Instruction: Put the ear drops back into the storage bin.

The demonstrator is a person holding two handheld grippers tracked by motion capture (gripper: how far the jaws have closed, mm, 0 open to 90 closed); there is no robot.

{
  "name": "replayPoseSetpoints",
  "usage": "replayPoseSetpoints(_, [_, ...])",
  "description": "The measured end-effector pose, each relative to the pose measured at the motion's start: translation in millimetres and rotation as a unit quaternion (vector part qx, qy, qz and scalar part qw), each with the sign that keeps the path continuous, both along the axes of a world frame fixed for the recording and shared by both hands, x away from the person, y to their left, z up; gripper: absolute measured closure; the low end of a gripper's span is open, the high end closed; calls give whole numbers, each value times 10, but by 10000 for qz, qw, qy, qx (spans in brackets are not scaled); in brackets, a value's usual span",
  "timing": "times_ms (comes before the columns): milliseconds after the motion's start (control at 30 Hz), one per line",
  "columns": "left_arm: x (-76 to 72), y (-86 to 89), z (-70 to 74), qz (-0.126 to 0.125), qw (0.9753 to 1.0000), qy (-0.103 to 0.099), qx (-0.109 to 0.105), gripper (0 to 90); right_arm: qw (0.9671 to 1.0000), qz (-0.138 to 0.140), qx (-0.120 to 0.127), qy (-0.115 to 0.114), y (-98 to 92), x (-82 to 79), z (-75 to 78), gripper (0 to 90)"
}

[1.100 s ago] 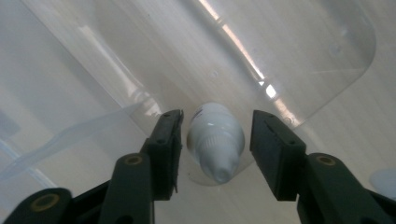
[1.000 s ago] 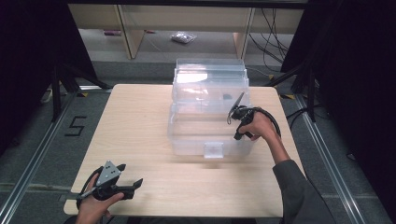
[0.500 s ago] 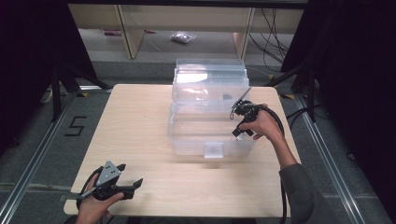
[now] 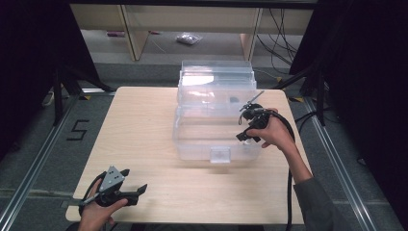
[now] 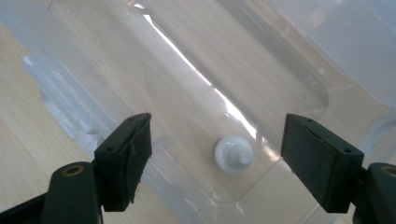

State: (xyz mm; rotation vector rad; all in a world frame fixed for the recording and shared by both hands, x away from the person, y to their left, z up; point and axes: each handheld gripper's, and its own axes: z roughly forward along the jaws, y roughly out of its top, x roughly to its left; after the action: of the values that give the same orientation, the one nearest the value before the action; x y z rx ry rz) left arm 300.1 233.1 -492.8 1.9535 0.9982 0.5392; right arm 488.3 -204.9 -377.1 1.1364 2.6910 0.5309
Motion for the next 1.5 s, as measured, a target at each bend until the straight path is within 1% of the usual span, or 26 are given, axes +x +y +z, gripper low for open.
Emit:
replayPoseSetpoints(167, [2, 4, 0, -17, 10000, 4, 17, 151, 10000, -8, 91, -35, -25, -44, 20, 255])
replayPoseSetpoints(200, [4, 2, -2, -12, 10000, -5, 8, 151, 9999, 103, 90, -91, -33, -43, 22, 255])
replayPoseSetpoints(233, [5, 3, -2, 0, 10000, -11, 33, 151, 9999, 17, 116, -57, -30, -66, 28, 255])
replayPoseSetpoints(333, [2, 0, -2, 6, 10000, -7, 11, 151, 9999, 0, 139, -94, -35, -92, 41, 254])
replayPoseSetpoints(367, [3, 2, -2, -11, 10000, -1, 2, 151, 9996, 111, 231, -129, -44, -111, 45, 249])
replayPoseSetpoints(400, [2, 7, 2, -24, 10000, 10, 35, 151, 9996, 33, 231, -127, -42, -129, 50, 249])
replayPoseSetpoints(433, [3, 3, -2, -10, 10000, -3, -3, 151, 9995, 20, 254, -169, -46, -137, 49, 249])
replayPoseSetpoints(467, [3, 5, -1, -13, 10000, 0, 12, 151, 9993, 133, 263, -247, -53, -135, 44, 249])
replayPoseSetpoints(600, [1, 7, 3, -13, 10000, 11, 39, 151, 9988, 126, 367, -297, -53, -184, 59, 247])
replayPoseSetpoints(667, [0, 5, 3, -3, 10000, 8, 25, 151, 9979, 259, 393, -446, -62, -193, 64, 246])
replayPoseSetpoints(700, [-2, 8, 6, 0, 10000, 17, 54, 151, 9985, 169, 409, -322, -55, -222, 79, 244])
replayPoseSetpoints(733, [0, 9, 5, -9, 10000, 18, 48, 151, 9981, 170, 430, -415, -61, -231, 83, 245])
replayPoseSetpoints(800, [4, 1, -2, 9, 10000, 2, -11, 151, 9976, 232, 500, -418, -71, -256, 95, 245])
replayPoseSetpoints(833, [4, 3, -1, -6, 10000, 0, 2, 151, 9968, 300, 495, -543, -83, -254, 94, 245])
replayPoseSetpoints(867, [3, 5, 0, -13, 10000, 4, 18, 151, 9970, 255, 537, -494, -80, -275, 97, 245])
replayPoseSetpoints(933, [4, 4, -1, 2, 10000, -1, 6, 151, 9966, 319, 539, -539, -87, -294, 99, 245])
replayPoseSetpoints(967, [4, 1, -3, 14, 10000, -5, -16, 151, 9968, 250, 580, -482, -81, -318, 94, 245])
replayPoseSetpoints(1000, [4, 1, -2, 14, 10000, -2, -14, 151, 9962, 358, 551, -570, -94, -306, 89, 244])
replayPoseSetpoints(1067, [2, 2, -1, 18, 10000, -2, -5, 151, 9956, 414, 570, -611, -94, -321, 73, 245])
replayPoseSetpoints(1167, [1, 3, 1, 16, 10000, 8, 1, 151, 9968, 211, 629, -454, -83, -377, 85, 245])
replayPoseSetpoints(1200, [1, 6, 3, 0, 10000, 12, 27, 151, 9957, 355, 648, -567, -88, -373, 78, 244])
replayPoseSetpoints(1233, [1, 8, 4, -8, 10000, 14, 43, 151, 9956, 381, 642, -565, -90, -378, 82, 244])
replayPoseSetpoints(1300, [2, 2, 0, 19, 10000, 4, 0, 151, 9955, 329, 677, -580, -90, -412, 92, 244])
replayPoseSetpoints(1367, [2, 3, 0, 13, 10000, 2, 3, 151, 9944, 431, 712, -652, -100, -428, 97, 244])
replayPoseSetpoints(1400, [1, 9, 4, -5, 10000, 13, 43, 151, 9949, 319, 706, -642, -100, -453, 106, 243])
replayPoseSetpoints(1500, [-1, 7, 5, -1, 10000, 10, 41, 151, 9942, 396, 728, -680, -103, -492, 98, 243])
